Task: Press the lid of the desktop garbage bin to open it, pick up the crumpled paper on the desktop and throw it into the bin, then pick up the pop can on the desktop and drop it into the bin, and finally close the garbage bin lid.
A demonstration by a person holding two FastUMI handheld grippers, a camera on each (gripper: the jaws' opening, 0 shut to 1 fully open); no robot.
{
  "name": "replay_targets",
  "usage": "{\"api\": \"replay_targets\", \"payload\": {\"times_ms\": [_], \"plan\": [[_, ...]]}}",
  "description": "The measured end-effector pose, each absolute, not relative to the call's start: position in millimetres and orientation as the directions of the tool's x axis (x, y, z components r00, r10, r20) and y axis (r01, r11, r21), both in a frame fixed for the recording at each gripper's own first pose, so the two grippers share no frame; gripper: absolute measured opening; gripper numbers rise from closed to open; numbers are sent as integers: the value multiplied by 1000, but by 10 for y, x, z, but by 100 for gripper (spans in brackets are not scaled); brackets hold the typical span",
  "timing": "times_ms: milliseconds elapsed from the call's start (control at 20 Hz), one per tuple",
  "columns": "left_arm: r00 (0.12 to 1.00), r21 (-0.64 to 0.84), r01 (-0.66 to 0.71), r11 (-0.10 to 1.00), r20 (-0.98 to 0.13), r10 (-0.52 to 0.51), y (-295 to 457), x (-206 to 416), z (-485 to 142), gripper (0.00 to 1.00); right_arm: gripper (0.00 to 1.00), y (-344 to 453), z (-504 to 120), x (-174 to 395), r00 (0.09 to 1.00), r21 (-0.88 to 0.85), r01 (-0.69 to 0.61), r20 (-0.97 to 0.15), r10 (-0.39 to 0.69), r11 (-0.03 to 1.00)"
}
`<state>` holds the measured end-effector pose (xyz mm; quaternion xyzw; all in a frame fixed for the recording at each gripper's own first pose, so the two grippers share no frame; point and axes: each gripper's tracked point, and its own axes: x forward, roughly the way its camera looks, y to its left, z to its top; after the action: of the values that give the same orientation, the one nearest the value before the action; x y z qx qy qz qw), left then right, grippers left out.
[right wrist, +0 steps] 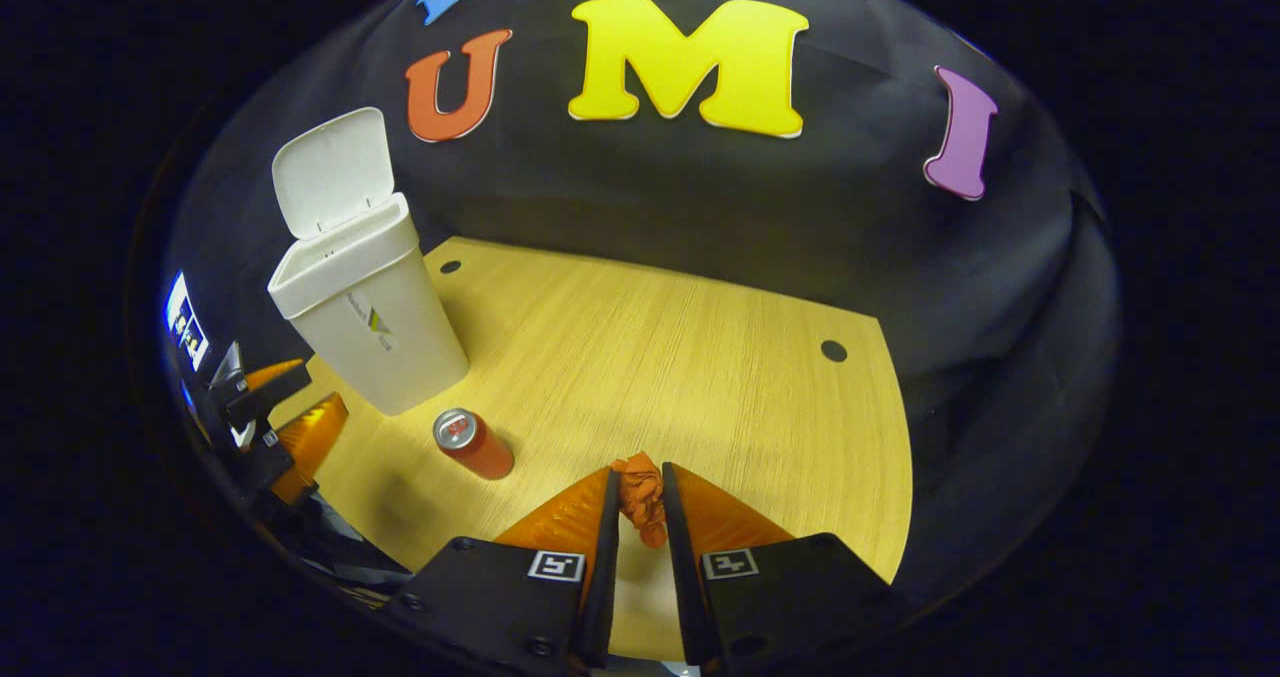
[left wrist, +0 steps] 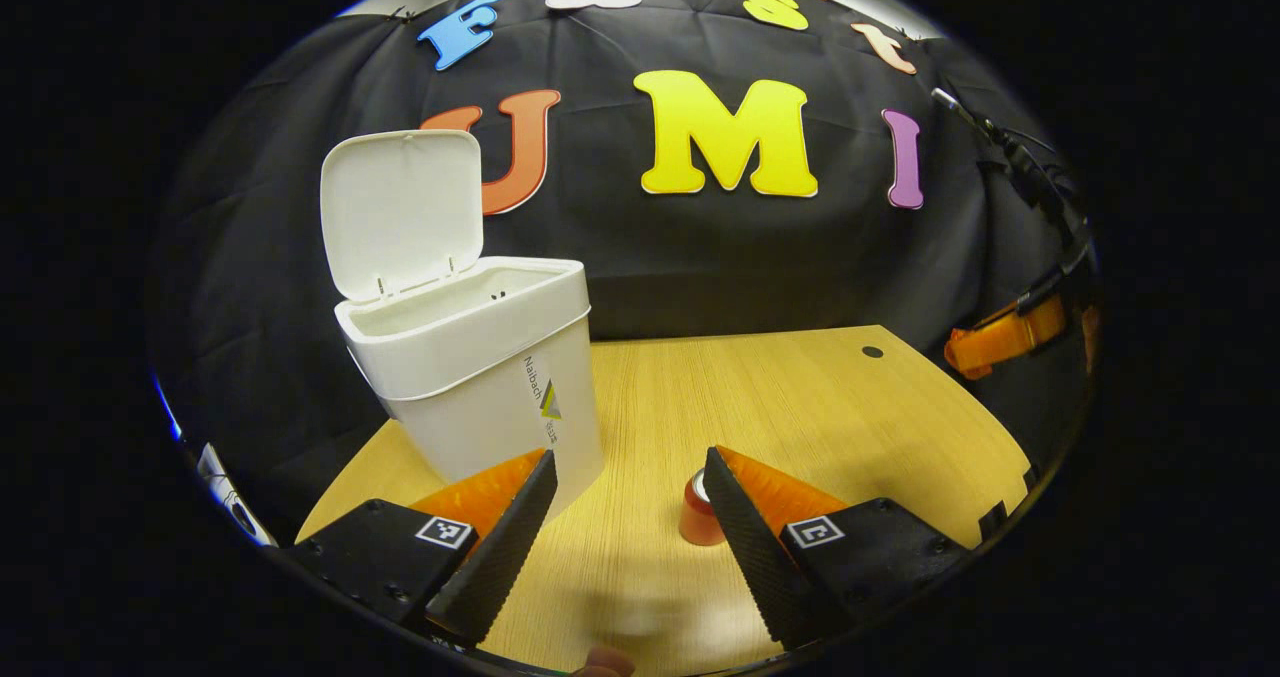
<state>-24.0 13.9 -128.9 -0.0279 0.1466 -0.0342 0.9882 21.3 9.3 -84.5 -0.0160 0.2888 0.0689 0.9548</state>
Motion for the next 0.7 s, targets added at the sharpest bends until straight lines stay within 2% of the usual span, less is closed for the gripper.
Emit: {"api": "replay_targets", "payload": {"times_ms": [50, 350, 400, 700], "plan": [[954, -69, 61, 996, -288, -79, 141, -242, -1302, 98, 26, 151, -695, 224, 835, 9, -150, -534, 132, 989], [953, -76, 67, 995, -290, -86, 210, -274, -1325, 98, 28, 541, 113, 508, 895, -17, -198, -411, 173, 980], [952, -81, 64, 995, -294, -85, 226, -285, -1336, 98, 26, 644, 236, 575, 901, -24, -210, -393, 184, 977], [950, -111, 71, 991, -295, -101, 354, -360, -1371, 98, 28, 1373, 813, 977, 919, -6, -278, -294, 264, 961]]}}
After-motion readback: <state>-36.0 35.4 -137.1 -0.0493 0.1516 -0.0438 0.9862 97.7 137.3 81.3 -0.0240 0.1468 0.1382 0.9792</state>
